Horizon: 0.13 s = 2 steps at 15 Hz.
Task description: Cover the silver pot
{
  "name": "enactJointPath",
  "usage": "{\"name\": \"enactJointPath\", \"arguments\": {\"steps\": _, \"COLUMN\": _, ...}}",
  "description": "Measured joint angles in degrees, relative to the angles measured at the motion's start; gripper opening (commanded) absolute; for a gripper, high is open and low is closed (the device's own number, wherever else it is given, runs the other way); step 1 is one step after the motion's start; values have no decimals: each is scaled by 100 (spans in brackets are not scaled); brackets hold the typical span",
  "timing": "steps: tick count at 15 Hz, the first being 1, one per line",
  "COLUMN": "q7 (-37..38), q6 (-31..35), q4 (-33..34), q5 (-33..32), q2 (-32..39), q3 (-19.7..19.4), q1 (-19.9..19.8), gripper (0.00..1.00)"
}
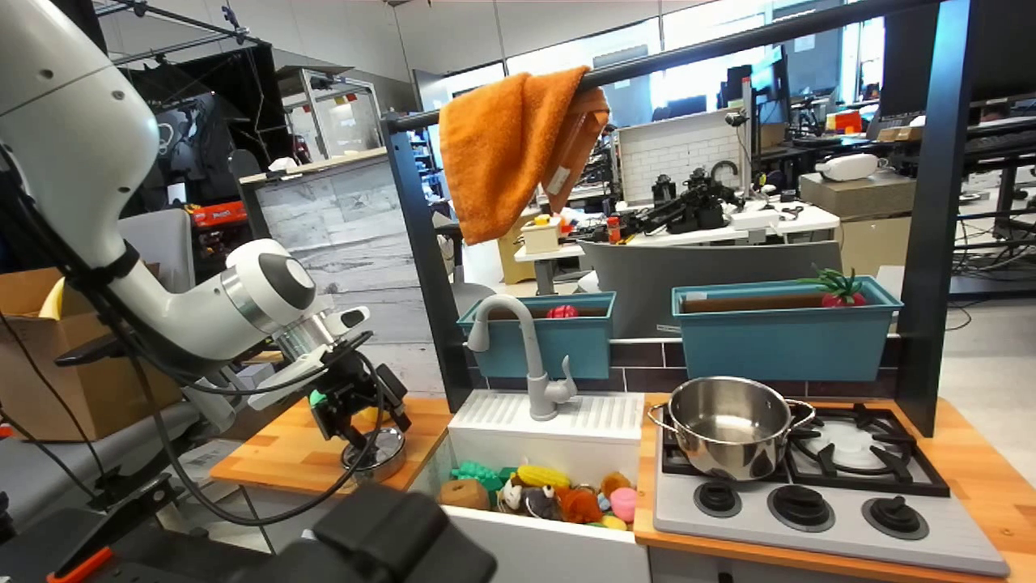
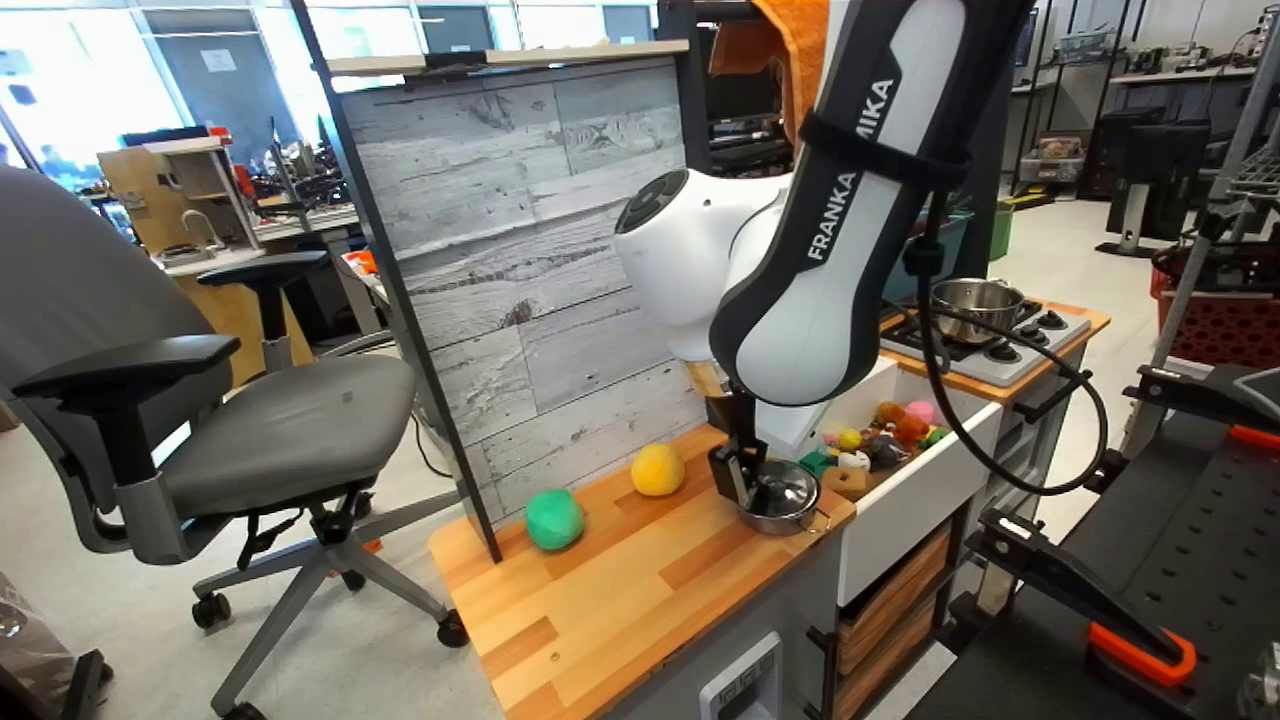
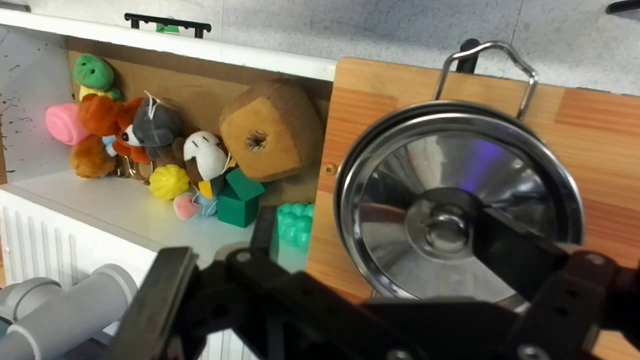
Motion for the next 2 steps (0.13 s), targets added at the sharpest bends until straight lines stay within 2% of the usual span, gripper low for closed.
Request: {"name": "enactJointPath", "arguments": {"steps": 2, "q7": 39, "q6": -16, "q4": -21, "q5": 0, "q2": -36, "q3": 0, "q1": 15, "gripper": 100}}
